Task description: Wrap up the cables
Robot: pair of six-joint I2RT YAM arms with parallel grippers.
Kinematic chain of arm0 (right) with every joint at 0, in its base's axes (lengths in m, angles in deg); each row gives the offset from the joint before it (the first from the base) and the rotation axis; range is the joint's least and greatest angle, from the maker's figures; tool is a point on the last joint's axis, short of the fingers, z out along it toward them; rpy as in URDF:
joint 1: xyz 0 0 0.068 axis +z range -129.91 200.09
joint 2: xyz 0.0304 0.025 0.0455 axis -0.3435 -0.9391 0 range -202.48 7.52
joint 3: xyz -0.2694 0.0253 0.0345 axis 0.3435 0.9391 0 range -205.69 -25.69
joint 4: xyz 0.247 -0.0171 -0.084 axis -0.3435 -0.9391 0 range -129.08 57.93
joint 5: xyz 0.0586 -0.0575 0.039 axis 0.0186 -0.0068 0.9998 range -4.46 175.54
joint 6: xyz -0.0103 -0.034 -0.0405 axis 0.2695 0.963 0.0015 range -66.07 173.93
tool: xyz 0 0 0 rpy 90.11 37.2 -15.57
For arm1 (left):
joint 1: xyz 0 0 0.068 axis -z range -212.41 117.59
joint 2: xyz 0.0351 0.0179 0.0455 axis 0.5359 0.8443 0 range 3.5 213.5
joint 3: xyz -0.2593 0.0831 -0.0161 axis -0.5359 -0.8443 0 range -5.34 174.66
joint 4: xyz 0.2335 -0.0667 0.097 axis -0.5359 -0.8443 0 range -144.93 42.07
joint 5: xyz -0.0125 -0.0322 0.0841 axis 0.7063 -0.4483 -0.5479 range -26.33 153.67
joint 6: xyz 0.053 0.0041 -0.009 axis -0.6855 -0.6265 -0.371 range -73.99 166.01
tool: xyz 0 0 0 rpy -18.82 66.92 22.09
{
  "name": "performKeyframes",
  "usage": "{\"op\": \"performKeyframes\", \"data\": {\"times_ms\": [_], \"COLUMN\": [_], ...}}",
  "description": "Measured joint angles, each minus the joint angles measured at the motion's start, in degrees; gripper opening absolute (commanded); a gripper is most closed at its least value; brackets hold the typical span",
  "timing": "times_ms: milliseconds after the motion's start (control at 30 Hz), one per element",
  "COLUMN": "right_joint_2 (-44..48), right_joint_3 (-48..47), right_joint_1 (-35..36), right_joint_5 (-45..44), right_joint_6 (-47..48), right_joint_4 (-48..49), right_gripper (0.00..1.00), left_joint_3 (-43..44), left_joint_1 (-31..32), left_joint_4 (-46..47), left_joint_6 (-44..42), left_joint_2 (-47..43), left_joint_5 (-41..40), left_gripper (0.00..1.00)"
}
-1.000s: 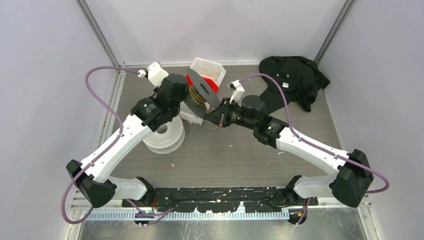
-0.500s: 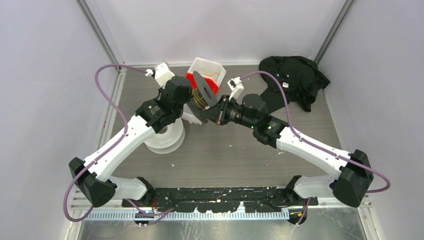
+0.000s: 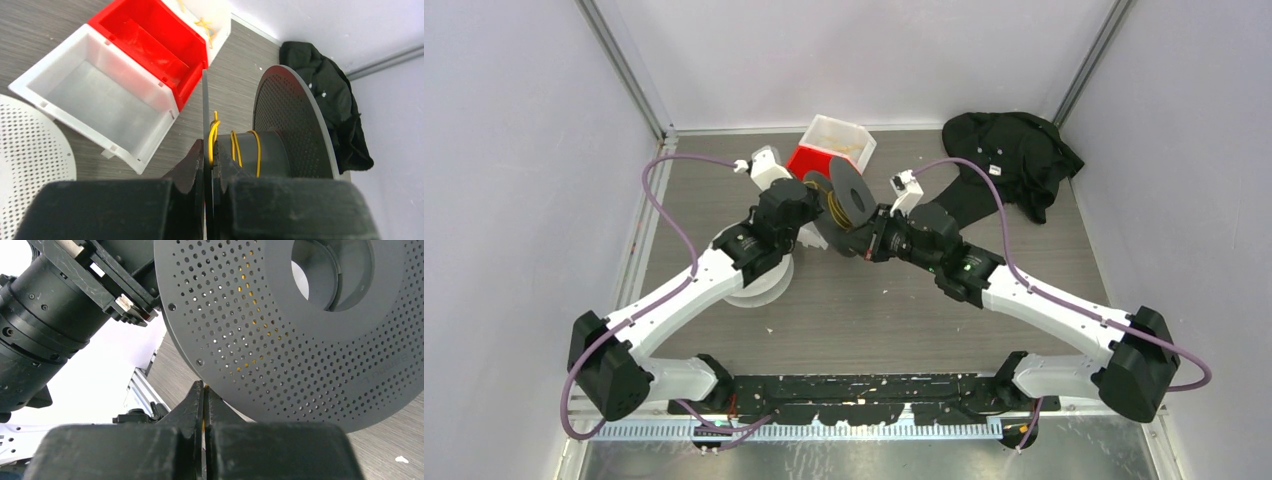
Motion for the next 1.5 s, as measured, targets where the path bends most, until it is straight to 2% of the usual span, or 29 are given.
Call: {"op": "performKeyframes", "data": {"times_ms": [233, 333, 567, 833, 1000, 1200, 1367, 1500], "right_joint_2": [1.7, 1.11, -3.08, -3.08, -4.0, -4.81, -3.98, -1.95], "right_joint_3": [0.79, -1.9, -14.47, -18.25, -20.83, -21.2, -17.86, -12.04], "right_joint_1": [0.09, -0.24, -0.26, -0.15, -0.15, -0.13, 0.33, 1.25], "right_joint_5": [-1.31, 0.57, 5.79, 12.28, 16.5, 15.76, 7.28, 0.11], "right_joint_6": [0.28, 2.6, 17.81, 31.5, 36.37, 34.84, 25.99, 17.97], "right_joint_4": [-2.38, -7.06, -24.48, -32.57, -36.39, -36.61, -30.49, -24.22], "right_gripper": [0.01, 0.01, 0.01, 0.01, 0.01, 0.01, 0.01, 0.01], "left_joint_3": [2.89, 4.44, 7.06, 7.91, 8.11, 8.2, 3.3, 2.03], "left_joint_1": [0.02, 0.0, 0.0, 0.59, 0.7, 0.7, 0.79, 2.49], "left_joint_4": [2.14, 1.95, 0.15, -0.2, -0.26, -0.28, 3.43, 2.32], "left_joint_6": [-4.15, -7.39, -15.91, -22.47, -26.69, -27.32, -22.1, -17.27], "left_joint_2": [3.76, 5.16, 6.16, 6.21, 6.21, 6.14, 3.85, 4.22], "left_joint_5": [5.18, 7.37, 12.87, 21.16, 25.49, 25.0, 18.99, 12.24], "left_gripper": [0.01, 0.01, 0.01, 0.01, 0.0, 0.0, 0.0, 0.0]}}
